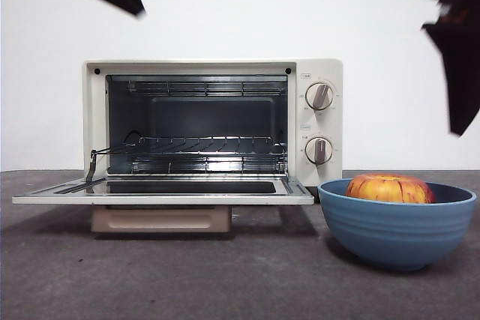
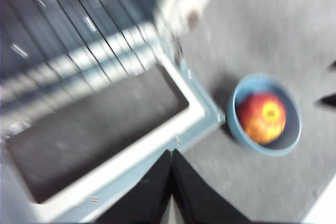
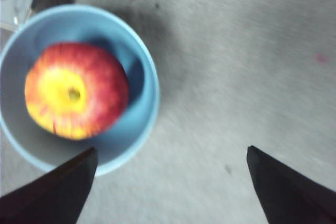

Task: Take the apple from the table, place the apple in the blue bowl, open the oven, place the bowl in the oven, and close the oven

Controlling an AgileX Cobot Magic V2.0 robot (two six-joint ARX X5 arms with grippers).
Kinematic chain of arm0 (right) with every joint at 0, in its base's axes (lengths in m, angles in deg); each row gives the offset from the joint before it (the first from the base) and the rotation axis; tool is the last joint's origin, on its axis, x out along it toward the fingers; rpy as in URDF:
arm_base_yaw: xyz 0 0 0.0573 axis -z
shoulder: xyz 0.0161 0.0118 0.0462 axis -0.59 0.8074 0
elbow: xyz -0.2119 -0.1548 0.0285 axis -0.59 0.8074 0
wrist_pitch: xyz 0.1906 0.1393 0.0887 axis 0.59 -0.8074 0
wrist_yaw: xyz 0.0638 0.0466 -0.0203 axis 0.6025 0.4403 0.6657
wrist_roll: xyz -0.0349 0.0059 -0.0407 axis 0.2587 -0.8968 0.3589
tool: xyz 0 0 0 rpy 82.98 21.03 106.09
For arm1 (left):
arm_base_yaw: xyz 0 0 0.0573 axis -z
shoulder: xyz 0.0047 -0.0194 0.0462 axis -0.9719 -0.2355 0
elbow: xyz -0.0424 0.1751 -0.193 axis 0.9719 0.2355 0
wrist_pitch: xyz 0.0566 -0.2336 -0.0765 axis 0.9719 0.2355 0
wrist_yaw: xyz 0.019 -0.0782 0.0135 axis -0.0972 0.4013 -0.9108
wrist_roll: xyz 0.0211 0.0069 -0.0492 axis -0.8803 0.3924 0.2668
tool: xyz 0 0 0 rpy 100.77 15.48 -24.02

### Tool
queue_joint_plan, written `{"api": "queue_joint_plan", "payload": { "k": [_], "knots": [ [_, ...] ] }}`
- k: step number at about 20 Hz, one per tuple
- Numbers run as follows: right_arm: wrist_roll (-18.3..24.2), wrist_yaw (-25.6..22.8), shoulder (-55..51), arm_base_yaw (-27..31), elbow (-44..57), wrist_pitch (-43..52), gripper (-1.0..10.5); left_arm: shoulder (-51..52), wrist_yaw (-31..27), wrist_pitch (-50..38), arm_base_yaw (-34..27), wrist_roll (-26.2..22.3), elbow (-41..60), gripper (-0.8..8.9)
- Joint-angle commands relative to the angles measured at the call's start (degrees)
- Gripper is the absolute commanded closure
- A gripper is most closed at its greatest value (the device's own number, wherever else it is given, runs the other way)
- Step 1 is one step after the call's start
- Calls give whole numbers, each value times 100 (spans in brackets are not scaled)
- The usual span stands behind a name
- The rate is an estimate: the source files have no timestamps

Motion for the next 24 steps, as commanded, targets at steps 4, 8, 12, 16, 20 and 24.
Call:
{"api": "queue_joint_plan", "payload": {
  "k": [4,8,12,16,20,24],
  "knots": [
    [79,391,638,227,251,793,516,1344,-4,-31,-509,37,815,806],
    [116,470,1036,280,308,1126,544,2509,-4,-26,-815,326,1613,807],
    [118,544,1475,278,319,1362,622,3495,-4,186,-846,643,2188,807],
    [111,562,1792,273,321,1552,787,4074,-7,586,-846,658,2240,807],
    [77,761,1749,262,321,1707,943,4271,-9,629,-846,750,2240,807],
    [-173,1237,1440,192,299,1690,943,4264,-50,662,-846,745,2253,807]
  ]
}}
